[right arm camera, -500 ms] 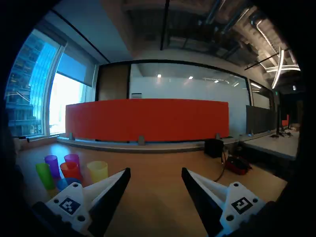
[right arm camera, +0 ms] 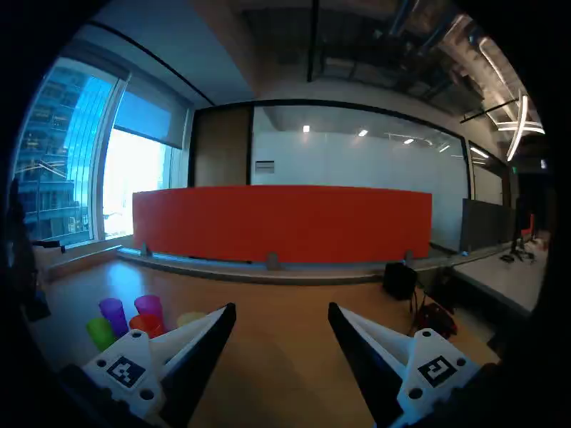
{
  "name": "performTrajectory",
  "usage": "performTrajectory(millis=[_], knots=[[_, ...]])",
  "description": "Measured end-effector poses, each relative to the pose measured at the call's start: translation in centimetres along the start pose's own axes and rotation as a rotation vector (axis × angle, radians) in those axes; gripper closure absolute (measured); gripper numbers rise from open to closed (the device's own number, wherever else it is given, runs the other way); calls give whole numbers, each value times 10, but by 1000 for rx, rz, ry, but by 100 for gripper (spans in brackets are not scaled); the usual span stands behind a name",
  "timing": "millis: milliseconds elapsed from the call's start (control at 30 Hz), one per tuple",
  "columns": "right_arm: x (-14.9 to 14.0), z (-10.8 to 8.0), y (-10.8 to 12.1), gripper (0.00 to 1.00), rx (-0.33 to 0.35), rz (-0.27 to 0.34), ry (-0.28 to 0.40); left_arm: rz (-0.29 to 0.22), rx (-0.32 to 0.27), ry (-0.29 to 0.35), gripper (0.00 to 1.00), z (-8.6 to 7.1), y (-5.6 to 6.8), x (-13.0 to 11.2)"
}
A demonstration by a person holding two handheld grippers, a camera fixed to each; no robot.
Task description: Pour water
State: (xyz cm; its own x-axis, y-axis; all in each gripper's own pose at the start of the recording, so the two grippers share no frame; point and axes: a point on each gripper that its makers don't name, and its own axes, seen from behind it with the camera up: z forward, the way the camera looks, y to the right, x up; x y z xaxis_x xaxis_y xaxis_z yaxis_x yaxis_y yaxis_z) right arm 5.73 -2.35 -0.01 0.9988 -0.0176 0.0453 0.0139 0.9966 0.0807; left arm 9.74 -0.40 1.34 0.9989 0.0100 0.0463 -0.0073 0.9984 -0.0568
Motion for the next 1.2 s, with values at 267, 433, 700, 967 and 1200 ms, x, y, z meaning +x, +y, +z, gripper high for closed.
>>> performTrajectory(millis=[267, 433, 700, 967, 1200], knots=[[47, 1, -3, 0, 24, -5, 3, -12, -54, -4, 1, 6, 7, 49], [75, 1, -7, 0, 41, -4, 9, 17, -58, 4, 1, 6, 6, 78], [113, 1, -12, 0, 72, -8, 21, 37, -99, 17, 1, 6, 16, 114], [139, 2, -15, 0, 91, -20, 37, 28, -142, 18, 1, 9, 20, 133], [142, 5, -22, 0, 135, -25, 43, 42, -183, 16, 0, 10, 24, 135]])
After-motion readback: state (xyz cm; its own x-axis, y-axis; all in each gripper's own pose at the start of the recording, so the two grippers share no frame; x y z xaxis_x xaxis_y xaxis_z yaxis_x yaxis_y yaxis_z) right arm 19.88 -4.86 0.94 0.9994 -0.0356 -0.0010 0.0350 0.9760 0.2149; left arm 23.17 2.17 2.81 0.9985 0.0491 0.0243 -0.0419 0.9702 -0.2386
